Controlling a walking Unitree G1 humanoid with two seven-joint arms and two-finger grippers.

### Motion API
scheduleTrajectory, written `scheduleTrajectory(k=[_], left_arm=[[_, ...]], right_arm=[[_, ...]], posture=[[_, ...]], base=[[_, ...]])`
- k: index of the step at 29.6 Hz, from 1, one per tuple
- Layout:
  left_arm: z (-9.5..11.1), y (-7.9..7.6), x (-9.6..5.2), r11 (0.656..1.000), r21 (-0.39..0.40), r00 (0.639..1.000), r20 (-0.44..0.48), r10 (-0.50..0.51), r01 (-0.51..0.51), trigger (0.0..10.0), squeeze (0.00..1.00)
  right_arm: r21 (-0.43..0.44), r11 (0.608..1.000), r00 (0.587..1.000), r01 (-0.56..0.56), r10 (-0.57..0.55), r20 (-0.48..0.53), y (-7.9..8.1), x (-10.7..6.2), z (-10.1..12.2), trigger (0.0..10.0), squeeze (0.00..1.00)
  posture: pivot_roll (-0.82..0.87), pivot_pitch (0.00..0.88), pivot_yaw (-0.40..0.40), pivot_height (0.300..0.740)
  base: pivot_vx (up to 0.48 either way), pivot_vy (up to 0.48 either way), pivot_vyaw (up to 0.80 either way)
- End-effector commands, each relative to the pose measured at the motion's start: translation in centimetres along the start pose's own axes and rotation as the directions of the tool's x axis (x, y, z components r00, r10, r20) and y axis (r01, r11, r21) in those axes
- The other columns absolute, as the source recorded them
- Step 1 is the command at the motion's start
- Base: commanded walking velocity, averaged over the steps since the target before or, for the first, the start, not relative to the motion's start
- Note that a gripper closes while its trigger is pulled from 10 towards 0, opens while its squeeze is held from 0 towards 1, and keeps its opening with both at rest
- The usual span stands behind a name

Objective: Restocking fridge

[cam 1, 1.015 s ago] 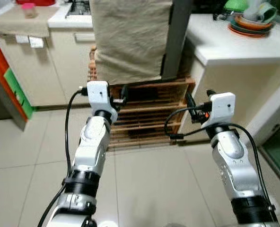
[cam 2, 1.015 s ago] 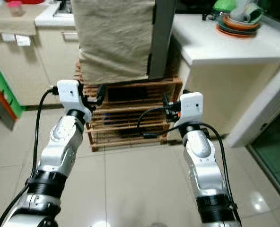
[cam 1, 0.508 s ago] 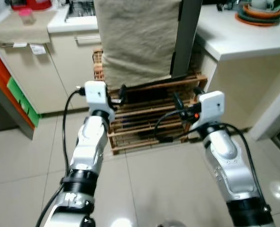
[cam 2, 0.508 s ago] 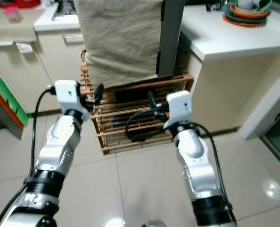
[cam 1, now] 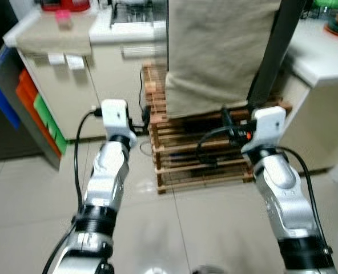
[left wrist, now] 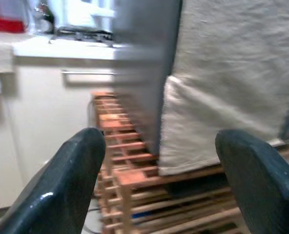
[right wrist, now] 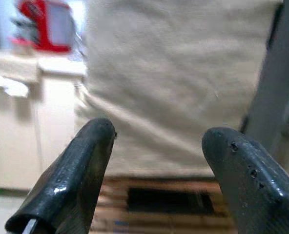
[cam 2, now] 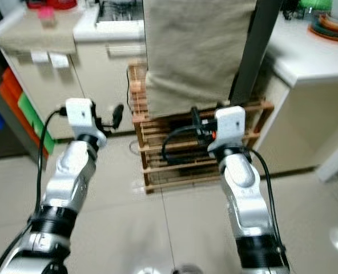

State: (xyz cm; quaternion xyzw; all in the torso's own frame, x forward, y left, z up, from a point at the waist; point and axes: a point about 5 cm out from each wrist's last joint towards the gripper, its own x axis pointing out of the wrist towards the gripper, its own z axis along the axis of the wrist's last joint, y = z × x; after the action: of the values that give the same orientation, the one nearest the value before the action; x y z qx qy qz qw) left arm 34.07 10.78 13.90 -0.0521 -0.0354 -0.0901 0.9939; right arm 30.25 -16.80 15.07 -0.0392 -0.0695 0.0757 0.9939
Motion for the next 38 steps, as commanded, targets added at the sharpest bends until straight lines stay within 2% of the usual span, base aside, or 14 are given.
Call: scheduleTrajectory(k=[1, 4, 5, 7, 11, 16, 25, 33, 38], left_arm=[[0.5, 0.9, 0.2, 0.999, 0.017, 0.999, 0.020, 0.032, -0.032, 10.0, 0.00], [0.6, 0.8, 0.2, 1.000, 0.009, 0.999, 0.034, 0.021, -0.021, 10.0, 0.00], [0.7, 0.5, 0.2, 0.999, 0.041, 0.999, 0.030, 0.016, -0.017, 10.0, 0.00], [1.1, 0.1, 0.2, 0.999, 0.052, 0.998, 0.054, -0.009, 0.006, 10.0, 0.00], [1.6, -0.1, 0.2, 0.997, 0.069, 0.996, 0.087, -0.032, 0.026, 10.0, 0.00], [2.7, -0.4, 0.1, 0.995, 0.092, 0.989, 0.132, -0.062, 0.050, 10.0, 0.00], [2.9, -0.2, -0.4, 0.992, 0.107, 0.986, 0.143, -0.088, 0.073, 10.0, 0.00], [3.0, -0.3, -0.5, 0.993, 0.091, 0.987, 0.135, -0.091, 0.079, 10.0, 0.00], [3.5, -0.2, -0.7, 0.997, 0.020, 0.982, 0.170, -0.077, 0.075, 10.0, 0.00]], right_arm=[[0.007, 1.000, 0.999, -0.026, 0.026, 0.039, 0.6, 0.6, 1.0, 10.0, 0.00], [0.004, 1.000, 0.999, -0.020, 0.020, 0.039, 0.5, 0.8, 1.0, 10.0, 0.00], [-0.010, 1.000, 1.000, 0.019, -0.019, 0.024, 0.0, 1.2, 0.9, 10.0, 0.00], [-0.019, 0.997, 0.998, 0.069, -0.069, 0.011, -0.6, 1.7, 0.7, 10.0, 0.00], [-0.018, 0.995, 0.995, 0.102, -0.101, 0.022, -1.2, 2.3, 1.0, 10.0, 0.00], [-0.041, 0.986, 0.983, 0.162, -0.158, 0.095, -1.9, 3.4, 2.8, 10.0, 0.00], [-0.051, 0.975, 0.967, 0.218, -0.209, 0.144, -2.8, 4.5, 3.8, 10.0, 0.00], [-0.059, 0.971, 0.959, 0.232, -0.219, 0.180, -3.4, 5.5, 5.0, 10.0, 0.00], [-0.040, 0.967, 0.949, 0.253, -0.240, 0.206, -4.4, 6.2, 6.4, 10.0, 0.00]], posture=[[-0.16, 0.000, -0.007, 0.740], [-0.16, 0.000, -0.010, 0.740], [-0.15, 0.000, -0.011, 0.740], [-0.15, 0.000, -0.011, 0.740], [-0.15, 0.000, -0.009, 0.740], [-0.15, 0.000, 0.003, 0.740], [-0.13, 0.000, 0.008, 0.740], [-0.12, 0.000, 0.008, 0.740], [-0.11, 0.000, 0.007, 0.740]], base=[[0.000, 0.469, 0.00], [0.187, 0.416, 0.00], [0.000, 0.000, 0.00], [0.000, 0.000, 0.00], [0.000, 0.000, 0.00], [0.470, 0.000, 0.00], [0.472, 0.000, 0.00], [0.463, 0.000, 0.00], [0.434, 0.000, 0.00]])
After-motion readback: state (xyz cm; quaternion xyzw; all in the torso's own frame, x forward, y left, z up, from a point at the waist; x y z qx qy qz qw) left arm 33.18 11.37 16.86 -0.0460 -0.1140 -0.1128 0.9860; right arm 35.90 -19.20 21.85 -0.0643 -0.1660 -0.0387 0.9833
